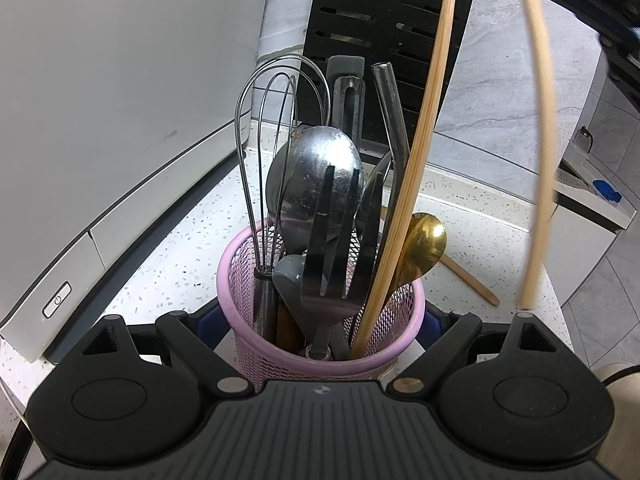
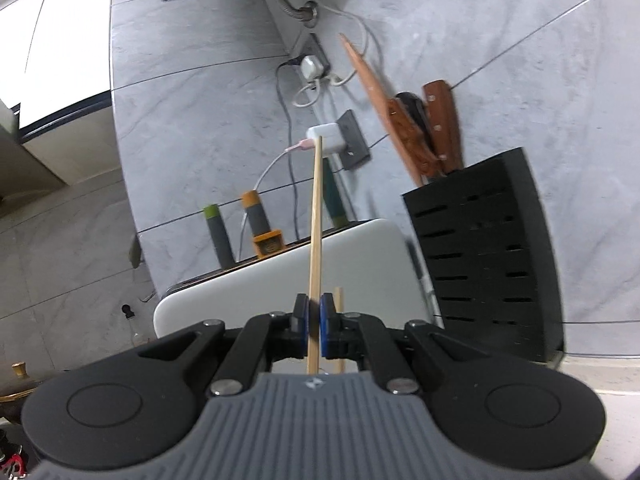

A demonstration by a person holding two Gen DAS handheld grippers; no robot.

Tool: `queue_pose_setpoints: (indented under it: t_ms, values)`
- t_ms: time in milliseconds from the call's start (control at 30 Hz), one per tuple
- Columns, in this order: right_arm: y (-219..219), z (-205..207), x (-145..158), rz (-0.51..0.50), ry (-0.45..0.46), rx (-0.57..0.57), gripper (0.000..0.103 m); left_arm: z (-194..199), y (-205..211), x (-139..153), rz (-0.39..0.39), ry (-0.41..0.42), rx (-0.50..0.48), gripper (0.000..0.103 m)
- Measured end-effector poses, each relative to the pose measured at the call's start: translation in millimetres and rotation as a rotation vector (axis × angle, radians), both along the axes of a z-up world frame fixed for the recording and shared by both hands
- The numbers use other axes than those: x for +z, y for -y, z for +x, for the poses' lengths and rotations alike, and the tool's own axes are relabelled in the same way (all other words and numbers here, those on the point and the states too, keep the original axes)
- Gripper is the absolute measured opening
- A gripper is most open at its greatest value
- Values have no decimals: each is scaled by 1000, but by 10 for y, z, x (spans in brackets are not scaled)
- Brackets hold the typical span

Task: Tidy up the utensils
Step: 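Lift the wooden chopstick with the right gripper over the pink cup, then lower the chopstick into the pink cup and open the right gripper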

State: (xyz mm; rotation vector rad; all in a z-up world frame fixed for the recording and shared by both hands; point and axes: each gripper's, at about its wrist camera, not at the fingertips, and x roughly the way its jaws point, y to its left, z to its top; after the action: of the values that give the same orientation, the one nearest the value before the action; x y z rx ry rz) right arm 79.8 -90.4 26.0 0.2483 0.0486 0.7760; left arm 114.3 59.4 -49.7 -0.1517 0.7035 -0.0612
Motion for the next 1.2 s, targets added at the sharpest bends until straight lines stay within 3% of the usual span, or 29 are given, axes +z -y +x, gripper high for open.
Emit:
queue_pose_setpoints:
  t_ms: [467,833,1200]
  values:
    - [-326,173,-201,-20,36,50,2,3,-14,-2,-7,1,-2,103]
    - [-267,67,-422,-146,97,11,2,2,-15,-1,-8,1,-2,103]
    - [-165,4,-587,-262,19,42,1,5,-17,-1,-7,0,-4,103]
